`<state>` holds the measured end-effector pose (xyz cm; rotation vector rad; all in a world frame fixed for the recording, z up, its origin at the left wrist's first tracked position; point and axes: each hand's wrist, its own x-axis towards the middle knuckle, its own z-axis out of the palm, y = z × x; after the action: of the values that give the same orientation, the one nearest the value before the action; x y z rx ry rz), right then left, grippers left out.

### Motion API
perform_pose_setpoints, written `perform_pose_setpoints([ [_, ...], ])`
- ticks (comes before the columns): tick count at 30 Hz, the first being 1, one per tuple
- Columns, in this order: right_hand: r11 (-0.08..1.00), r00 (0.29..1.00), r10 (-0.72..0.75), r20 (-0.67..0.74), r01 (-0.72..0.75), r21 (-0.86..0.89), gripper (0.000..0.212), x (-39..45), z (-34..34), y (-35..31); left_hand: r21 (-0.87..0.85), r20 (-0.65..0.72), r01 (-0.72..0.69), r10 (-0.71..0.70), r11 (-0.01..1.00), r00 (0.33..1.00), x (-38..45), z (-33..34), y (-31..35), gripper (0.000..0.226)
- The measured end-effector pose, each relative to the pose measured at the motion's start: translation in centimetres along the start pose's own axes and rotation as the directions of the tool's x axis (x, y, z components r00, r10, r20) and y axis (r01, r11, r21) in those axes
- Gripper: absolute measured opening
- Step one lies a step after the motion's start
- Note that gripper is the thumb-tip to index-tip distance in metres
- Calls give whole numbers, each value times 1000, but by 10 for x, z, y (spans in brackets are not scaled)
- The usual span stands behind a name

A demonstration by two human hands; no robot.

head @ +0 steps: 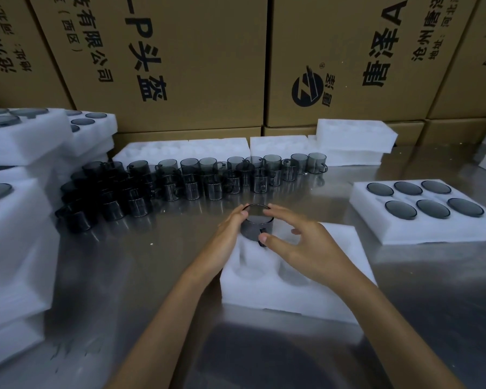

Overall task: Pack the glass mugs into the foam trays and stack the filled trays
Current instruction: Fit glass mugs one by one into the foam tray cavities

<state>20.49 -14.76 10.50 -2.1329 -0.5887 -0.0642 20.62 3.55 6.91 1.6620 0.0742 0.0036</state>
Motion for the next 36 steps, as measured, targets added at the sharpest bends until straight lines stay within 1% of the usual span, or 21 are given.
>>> perform_pose_setpoints([
  [2, 990, 998, -59, 22, 62, -129, 54, -1, -1, 1, -43, -3, -36, 36, 998, 999, -2, -1, 1, 57],
  [4, 951, 992, -112, 66, 126, -283, 58, -1, -3, 4, -68, -5, -86, 86, 994, 996, -3, -3, 2, 49],
  [6, 907, 984, -155, 93, 179, -381, 59, 0, -4, 8, -85, -5, -109, 109, 990, 994, -6, -3, 3, 42],
  [8, 892, 982, -159, 104, 188, -411, 58, 1, -5, 11, -112, 1, -115, 115, 987, 993, -8, -3, 2, 38],
  [11, 900, 986, -128, 108, 162, -404, 56, 2, -4, 14, -141, -34, -140, 136, 980, 990, -9, -1, 1, 32],
  [15, 898, 984, -97, 149, 151, -412, 55, 2, -2, 14, -163, -64, -168, 160, 972, 985, -10, 0, -2, 39],
  [21, 854, 982, -39, 186, 129, -504, 53, -3, 3, 13, -181, -65, -165, 156, 970, 986, -10, 2, -2, 51],
  [25, 871, 983, 25, 183, 69, -487, 50, -3, 4, 8, -174, -86, -188, 175, 967, 981, -9, 4, 1, 56],
  [29, 905, 973, 84, 217, 17, -426, 41, 6, -5, 5, -230, -168, -186, 149, 955, 974, -9, 5, -1, 47],
  [30, 921, 970, 98, 221, -4, -389, 36, 13, -10, 5, -226, -190, -192, 150, 955, 970, -8, 5, -1, 43],
  [32, 972, 965, 124, 232, -72, -222, 27, 32, -15, 3, -222, -250, -196, 138, 955, 958, -7, 2, -2, 37],
  [33, 986, 963, 136, 233, -110, -121, 28, 45, -16, 3, -242, -288, -190, 117, 952, 951, -7, -2, -3, 34],
  [34, 988, 963, 149, 223, -138, -62, 32, 61, -14, 4, -271, -321, -182, 89, 945, 943, -7, -6, -3, 31],
  [36, 980, 962, 196, 192, -183, -82, 50, 95, -10, 8, -311, -365, -172, 49, 935, 930, -7, -19, -5, 28],
])
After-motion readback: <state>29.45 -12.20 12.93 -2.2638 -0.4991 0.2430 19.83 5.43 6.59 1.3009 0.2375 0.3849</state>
